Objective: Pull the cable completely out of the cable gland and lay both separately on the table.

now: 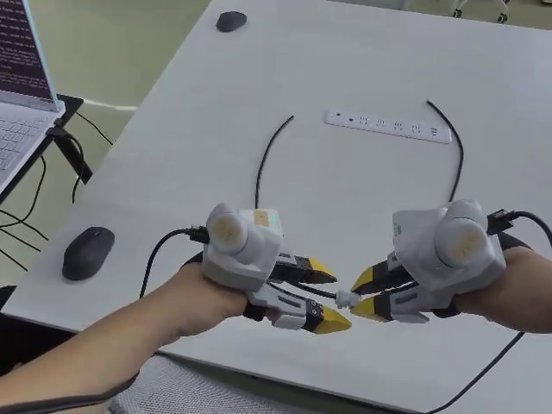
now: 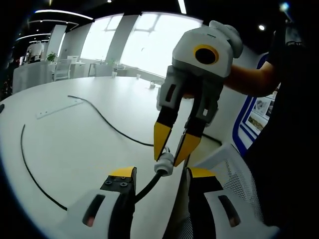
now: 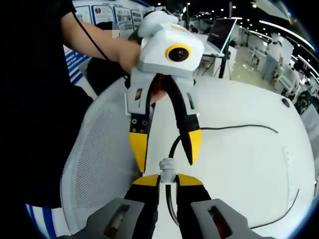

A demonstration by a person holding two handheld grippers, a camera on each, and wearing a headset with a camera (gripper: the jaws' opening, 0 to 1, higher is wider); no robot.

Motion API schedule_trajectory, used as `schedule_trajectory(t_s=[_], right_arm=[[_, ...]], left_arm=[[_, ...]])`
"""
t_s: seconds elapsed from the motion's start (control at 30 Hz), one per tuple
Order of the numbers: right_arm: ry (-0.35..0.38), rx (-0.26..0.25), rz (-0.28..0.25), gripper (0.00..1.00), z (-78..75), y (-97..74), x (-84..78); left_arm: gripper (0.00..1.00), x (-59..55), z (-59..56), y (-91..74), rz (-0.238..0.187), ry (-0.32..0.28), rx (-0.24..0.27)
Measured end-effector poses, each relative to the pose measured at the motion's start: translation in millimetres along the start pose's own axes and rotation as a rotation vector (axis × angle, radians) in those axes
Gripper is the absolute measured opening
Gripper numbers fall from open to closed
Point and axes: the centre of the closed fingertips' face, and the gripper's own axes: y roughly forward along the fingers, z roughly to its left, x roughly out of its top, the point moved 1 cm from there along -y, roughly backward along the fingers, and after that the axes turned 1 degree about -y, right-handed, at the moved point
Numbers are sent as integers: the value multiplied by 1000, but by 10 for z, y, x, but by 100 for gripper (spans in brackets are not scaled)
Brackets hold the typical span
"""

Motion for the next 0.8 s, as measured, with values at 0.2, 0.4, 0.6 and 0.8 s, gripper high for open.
schedule_trajectory(t_s=[0.2, 0.4, 0.6, 0.8], right_arm=[[-17, 5, -7, 6, -2, -12, -15], [-30, 9, -12, 6, 3, -16, -20], [-53, 10, -15, 6, 12, -14, -18], [-68, 10, -20, 6, 13, -3, -24]], left_arm=[[28, 16, -18, -2, -7, 19, -20], [24, 16, -21, 1, -12, 28, -25], [20, 12, -13, 5, -15, 36, -32], [17, 17, -40, 28, -14, 91, -44]])
